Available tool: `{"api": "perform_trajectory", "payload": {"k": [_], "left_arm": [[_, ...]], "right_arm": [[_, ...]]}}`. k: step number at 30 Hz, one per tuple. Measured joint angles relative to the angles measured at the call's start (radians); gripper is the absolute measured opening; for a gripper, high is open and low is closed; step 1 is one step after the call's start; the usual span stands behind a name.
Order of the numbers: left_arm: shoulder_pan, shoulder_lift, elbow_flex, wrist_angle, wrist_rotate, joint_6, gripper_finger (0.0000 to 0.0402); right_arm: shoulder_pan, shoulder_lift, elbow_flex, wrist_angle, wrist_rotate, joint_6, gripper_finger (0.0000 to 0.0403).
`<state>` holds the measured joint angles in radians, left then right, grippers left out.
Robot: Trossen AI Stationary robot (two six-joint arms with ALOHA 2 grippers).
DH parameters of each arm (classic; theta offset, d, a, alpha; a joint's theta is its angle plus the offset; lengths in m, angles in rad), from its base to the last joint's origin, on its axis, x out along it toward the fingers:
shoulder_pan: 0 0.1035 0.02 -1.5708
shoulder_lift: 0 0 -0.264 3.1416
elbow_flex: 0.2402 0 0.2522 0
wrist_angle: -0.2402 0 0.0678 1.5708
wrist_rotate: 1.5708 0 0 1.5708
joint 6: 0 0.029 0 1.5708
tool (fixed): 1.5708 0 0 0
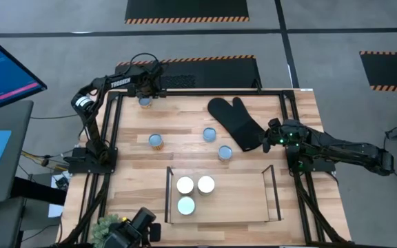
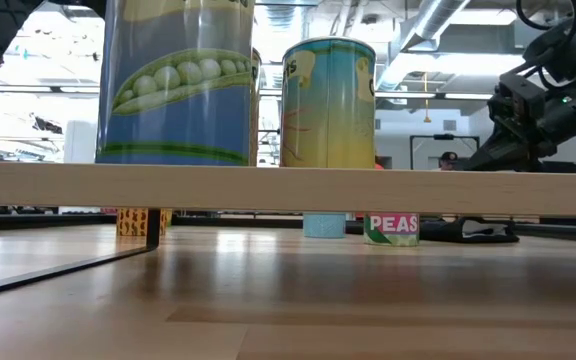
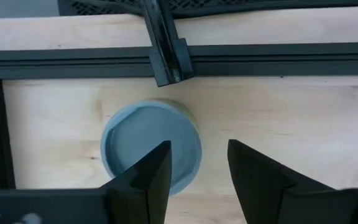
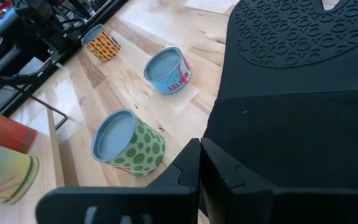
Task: Pick and place cans onto a shelf
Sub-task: Put the canned mushroom on the shelf
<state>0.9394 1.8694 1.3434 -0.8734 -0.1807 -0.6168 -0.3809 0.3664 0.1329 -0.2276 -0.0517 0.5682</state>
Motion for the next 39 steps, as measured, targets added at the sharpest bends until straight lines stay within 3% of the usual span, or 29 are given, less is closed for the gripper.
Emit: {"api": "perform_trajectory", "payload": {"k": [16,31,34,37,39], "left_arm": [[-0.032,0.063,0.023,-0.025,-0.053,-0.050,0.0146],[-0.055,0.098,0.027,-0.068,-0.055,0.011,0.0142],[-0.056,0.098,0.033,-0.077,-0.059,0.025,0.0108],[-0.054,0.097,0.037,-0.086,-0.044,0.068,0.0037],[-0.056,0.097,0.037,-0.090,-0.030,0.089,0.0012]], "right_arm": [[0.002,0.000,0.000,0.000,-0.003,0.007,0.0033],[0.002,0.000,0.000,-0.004,-0.003,0.007,0.0033],[0.002,0.000,0.000,-0.004,-0.003,0.007,0.0033],[0.002,0.000,0.000,-0.005,-0.003,0.008,0.0033],[0.002,0.000,0.000,-0.005,-0.003,0.008,0.0033]]}}
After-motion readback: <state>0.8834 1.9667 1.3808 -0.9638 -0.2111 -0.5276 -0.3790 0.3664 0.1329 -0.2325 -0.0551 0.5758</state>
